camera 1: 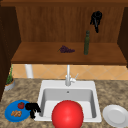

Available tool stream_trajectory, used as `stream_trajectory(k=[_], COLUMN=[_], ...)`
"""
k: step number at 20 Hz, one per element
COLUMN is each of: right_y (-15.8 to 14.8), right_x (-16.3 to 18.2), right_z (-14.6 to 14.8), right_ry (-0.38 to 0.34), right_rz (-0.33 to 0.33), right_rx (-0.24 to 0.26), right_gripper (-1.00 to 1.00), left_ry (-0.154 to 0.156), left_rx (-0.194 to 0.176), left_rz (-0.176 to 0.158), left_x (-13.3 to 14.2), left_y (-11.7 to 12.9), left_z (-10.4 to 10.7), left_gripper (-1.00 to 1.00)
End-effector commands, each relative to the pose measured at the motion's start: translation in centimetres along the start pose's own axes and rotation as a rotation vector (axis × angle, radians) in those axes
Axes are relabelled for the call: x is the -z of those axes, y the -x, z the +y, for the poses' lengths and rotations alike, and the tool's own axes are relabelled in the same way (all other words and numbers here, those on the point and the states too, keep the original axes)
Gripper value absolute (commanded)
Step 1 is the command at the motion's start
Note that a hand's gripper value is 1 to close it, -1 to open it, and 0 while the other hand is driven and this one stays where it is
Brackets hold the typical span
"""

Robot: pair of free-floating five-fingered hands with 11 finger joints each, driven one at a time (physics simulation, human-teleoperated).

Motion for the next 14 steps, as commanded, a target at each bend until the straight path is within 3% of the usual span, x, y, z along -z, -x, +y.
stream_trajectory(k=[1,5,8,14], right_y=[2.0,3.5,4.7,5.1], right_x=[-1.1,-2.6,-3.6,-5.8], right_z=[3.0,5.9,8.4,13.6], right_ry=[-0.001,0.018,0.037,0.038], right_rz=[-0.012,-0.002,-0.02,0.014], right_rx=[0.017,0.004,0.029,0.007], right_gripper=[-1.0,-1.0,-1.0,-1.0], left_ry=[0.0,0.0,0.0,0.0], left_rx=[0.0,0.0,0.0,0.0], left_rz=[0.0,0.0,0.0,0.0], left_x=[0.0,0.0,0.0,0.0], left_y=[0.0,0.0,0.0,0.0], left_z=[0.0,0.0,0.0,0.0], left_gripper=[0.0,0.0,0.0,0.0])
